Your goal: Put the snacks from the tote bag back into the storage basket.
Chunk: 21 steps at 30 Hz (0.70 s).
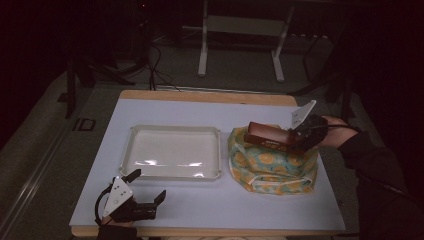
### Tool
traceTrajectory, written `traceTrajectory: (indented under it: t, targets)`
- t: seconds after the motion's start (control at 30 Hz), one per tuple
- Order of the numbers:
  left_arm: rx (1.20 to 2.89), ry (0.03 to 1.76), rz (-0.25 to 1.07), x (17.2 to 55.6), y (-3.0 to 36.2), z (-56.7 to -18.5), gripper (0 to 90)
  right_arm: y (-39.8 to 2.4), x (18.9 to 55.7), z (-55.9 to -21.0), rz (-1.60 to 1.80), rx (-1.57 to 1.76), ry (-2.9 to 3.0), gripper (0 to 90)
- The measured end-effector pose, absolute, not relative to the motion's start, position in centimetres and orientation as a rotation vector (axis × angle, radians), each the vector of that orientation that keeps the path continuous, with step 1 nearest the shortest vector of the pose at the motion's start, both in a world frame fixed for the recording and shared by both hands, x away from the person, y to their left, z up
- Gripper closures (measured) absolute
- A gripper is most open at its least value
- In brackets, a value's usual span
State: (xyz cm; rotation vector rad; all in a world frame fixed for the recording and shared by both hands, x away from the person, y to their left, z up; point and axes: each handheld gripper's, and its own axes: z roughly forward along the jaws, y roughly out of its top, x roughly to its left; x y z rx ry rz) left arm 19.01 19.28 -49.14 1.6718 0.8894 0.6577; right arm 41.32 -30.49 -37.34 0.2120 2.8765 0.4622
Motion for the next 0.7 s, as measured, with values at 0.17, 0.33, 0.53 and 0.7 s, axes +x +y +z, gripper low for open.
traceTrajectory:
  t: [0.17,0.33,0.53,0.7]
  targets:
    - [1.679,0.888,0.660,19.0,19.2,-49.2,0.0,-29.9,41.3,-35.6,0.481,0.203,2.851,42.8]
    - [1.686,0.885,0.659,19.0,19.2,-49.1,0.0,-29.0,41.4,-34.6,0.484,0.182,2.848,42.8]
    - [1.688,0.886,0.655,19.0,19.1,-49.2,0.0,-27.5,41.2,-33.6,0.501,0.153,2.853,42.8]
    - [1.687,0.883,0.656,19.0,19.2,-49.2,0.0,-26.0,41.1,-33.2,0.492,0.097,2.856,42.8]
